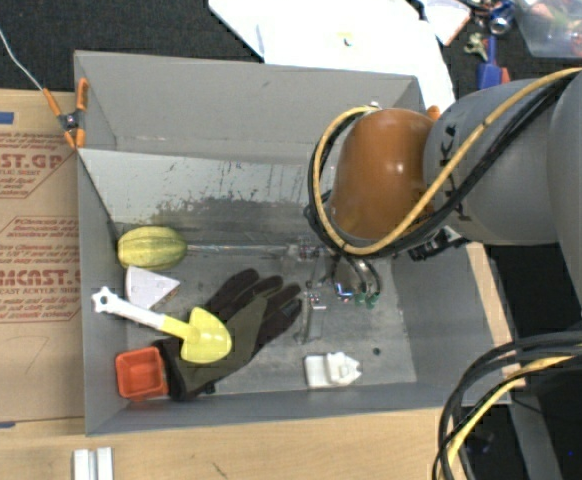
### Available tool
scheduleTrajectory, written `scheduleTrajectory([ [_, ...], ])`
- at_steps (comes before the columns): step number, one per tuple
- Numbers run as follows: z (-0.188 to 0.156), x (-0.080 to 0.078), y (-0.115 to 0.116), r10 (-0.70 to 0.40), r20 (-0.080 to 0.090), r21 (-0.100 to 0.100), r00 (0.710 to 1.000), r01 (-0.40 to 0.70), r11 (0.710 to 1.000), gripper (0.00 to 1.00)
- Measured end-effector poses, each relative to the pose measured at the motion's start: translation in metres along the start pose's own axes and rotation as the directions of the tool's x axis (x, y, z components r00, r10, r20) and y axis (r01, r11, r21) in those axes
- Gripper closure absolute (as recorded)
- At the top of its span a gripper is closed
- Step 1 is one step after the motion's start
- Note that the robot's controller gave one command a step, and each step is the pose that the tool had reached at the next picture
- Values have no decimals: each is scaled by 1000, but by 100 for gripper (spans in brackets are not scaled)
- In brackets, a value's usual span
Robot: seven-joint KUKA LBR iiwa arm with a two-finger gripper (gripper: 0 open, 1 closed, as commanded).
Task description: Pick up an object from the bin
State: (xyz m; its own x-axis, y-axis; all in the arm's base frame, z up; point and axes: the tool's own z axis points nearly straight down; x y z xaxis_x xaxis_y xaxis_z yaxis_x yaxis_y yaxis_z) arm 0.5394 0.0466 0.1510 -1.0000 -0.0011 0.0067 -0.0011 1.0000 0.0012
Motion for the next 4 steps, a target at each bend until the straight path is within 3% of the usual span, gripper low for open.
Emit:
scheduleTrajectory([
  [1, -5, -2, 0, 1, 7, 0, 1000, -1, 1000, 0],
  [2, 68, -5, 15, 8, 6, -2, 1000, -8, 1000, 0],
  [3, 58, -17, 16, 76, 7, -2, 997, -76, 997, 100],
  [4, 55, -18, 16, 80, 8, -2, 997, -80, 997, 100],
])
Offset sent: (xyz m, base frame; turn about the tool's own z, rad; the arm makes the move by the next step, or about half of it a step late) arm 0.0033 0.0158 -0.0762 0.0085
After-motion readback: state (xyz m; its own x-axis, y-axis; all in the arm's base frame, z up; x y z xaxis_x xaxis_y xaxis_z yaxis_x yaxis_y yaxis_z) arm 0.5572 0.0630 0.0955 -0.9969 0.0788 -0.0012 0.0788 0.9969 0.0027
